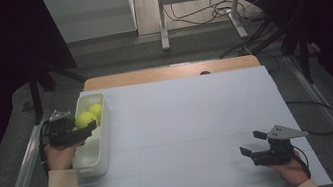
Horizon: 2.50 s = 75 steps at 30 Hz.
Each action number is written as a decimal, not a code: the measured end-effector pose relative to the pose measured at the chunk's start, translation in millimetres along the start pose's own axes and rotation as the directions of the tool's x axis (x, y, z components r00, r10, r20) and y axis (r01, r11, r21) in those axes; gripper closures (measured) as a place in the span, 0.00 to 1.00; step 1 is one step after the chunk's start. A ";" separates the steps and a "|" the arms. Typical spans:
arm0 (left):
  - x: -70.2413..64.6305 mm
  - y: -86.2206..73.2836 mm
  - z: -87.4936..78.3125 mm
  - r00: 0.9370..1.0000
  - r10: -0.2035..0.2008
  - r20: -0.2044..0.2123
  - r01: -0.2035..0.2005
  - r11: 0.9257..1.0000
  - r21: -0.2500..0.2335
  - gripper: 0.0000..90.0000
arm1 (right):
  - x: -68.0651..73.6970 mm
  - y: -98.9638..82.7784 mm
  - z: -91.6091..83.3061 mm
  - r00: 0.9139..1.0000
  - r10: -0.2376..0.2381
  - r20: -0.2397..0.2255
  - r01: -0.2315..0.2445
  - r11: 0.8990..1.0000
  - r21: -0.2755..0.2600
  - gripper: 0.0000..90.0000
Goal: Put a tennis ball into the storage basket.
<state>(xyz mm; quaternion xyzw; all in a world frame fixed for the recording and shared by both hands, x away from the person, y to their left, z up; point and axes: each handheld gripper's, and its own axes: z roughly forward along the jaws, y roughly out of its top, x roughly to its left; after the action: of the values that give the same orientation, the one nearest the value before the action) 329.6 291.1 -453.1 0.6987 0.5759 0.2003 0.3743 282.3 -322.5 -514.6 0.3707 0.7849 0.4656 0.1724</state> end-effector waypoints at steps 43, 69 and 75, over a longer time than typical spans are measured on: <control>-56.6 3.7 -17.1 0.956 0.122 0.267 -0.080 0.983 -0.166 0.16 | -1.3 -2.2 -2.9 1.000 0.021 -0.003 -0.021 1.000 -0.008 0.18; -106.6 -30.3 -17.0 0.889 0.238 0.391 -0.168 0.964 -0.205 0.16 | 12.0 -3.5 -9.5 1.000 -0.010 -0.018 0.010 1.000 -0.002 0.18; -119.7 -38.9 -17.3 0.872 0.263 0.412 -0.192 0.959 -0.207 0.16 | 16.0 -4.2 -8.0 0.999 -0.022 -0.026 0.022 1.000 0.009 0.18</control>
<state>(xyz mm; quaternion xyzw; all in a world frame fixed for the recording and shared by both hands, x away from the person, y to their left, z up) 261.2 184.1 -453.3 0.7565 0.3732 0.1270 0.5218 265.0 -316.7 -512.9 0.3567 0.7933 0.4647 0.1658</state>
